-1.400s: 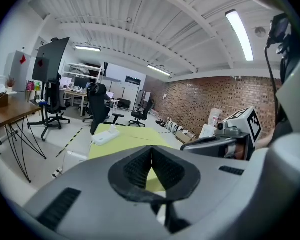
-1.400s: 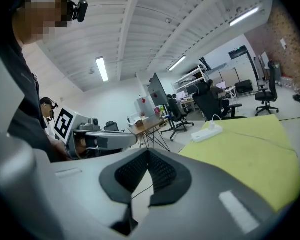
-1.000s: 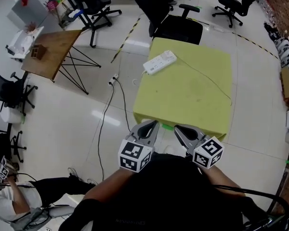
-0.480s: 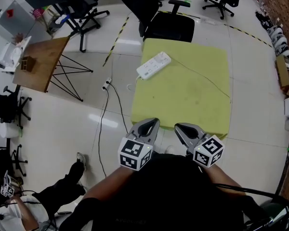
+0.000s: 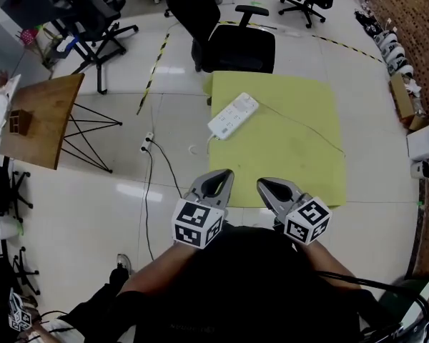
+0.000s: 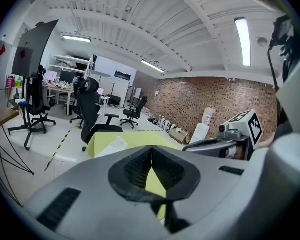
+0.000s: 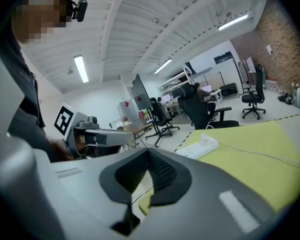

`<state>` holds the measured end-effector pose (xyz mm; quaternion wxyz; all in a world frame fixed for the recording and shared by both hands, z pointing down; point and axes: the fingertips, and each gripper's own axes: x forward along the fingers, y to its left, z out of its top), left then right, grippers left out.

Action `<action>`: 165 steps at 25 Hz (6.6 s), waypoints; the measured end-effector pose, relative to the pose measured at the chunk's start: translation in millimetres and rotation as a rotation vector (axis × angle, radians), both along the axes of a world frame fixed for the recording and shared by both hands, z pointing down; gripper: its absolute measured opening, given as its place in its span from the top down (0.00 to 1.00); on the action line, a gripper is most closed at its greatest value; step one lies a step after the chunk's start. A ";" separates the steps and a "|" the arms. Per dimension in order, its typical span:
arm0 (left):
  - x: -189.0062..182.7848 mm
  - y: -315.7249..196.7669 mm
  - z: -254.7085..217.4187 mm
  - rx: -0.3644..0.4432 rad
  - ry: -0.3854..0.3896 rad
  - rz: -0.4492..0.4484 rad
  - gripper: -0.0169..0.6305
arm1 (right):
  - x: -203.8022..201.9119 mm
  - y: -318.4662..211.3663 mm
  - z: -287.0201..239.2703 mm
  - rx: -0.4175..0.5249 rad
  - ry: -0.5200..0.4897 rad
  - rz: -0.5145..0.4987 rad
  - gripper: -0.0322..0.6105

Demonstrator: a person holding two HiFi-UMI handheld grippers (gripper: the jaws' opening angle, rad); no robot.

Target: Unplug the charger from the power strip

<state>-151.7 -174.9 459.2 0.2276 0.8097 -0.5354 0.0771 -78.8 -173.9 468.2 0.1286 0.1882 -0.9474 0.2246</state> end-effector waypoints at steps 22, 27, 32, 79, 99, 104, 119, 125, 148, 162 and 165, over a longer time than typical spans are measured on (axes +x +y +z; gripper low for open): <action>-60.6 -52.4 46.9 -0.092 0.064 0.124 0.96 | -37.7 -91.0 21.7 -0.015 0.136 0.158 0.95; -69.0 -69.9 64.4 -0.136 0.037 0.039 0.96 | -43.3 -137.1 42.3 -0.033 0.153 0.100 0.95; -61.8 -86.7 71.9 -0.165 0.027 -0.022 0.96 | -46.0 -188.3 76.3 -0.049 0.197 0.064 0.95; -82.7 -92.1 103.0 -0.276 0.012 -0.108 0.96 | -89.8 -293.6 167.3 0.051 0.392 0.045 0.74; -27.6 -77.6 82.2 -0.202 -0.007 0.078 0.96 | 84.6 -195.4 185.3 -0.319 0.275 0.398 0.74; 0.3 -77.7 78.2 -0.207 0.010 0.164 0.96 | 132.6 -153.5 205.7 -0.505 0.172 0.548 0.74; 41.7 -78.0 64.4 -0.186 -0.002 0.278 0.96 | 200.0 -118.3 235.3 -0.797 -0.108 0.804 0.72; 39.6 -71.5 64.0 -0.172 0.004 0.264 0.96 | 209.1 -111.3 236.0 -0.763 -0.027 0.808 0.59; 19.9 -26.1 51.8 -0.125 0.057 0.381 0.96 | 172.6 -57.3 94.8 -0.214 0.157 0.827 0.95; 44.3 5.2 33.5 -0.088 0.033 0.303 0.96 | 94.2 -6.3 25.8 -0.007 0.104 0.398 0.95; 52.4 11.8 31.1 -0.079 0.023 0.222 0.96 | 97.8 1.0 22.9 0.012 0.099 0.318 0.95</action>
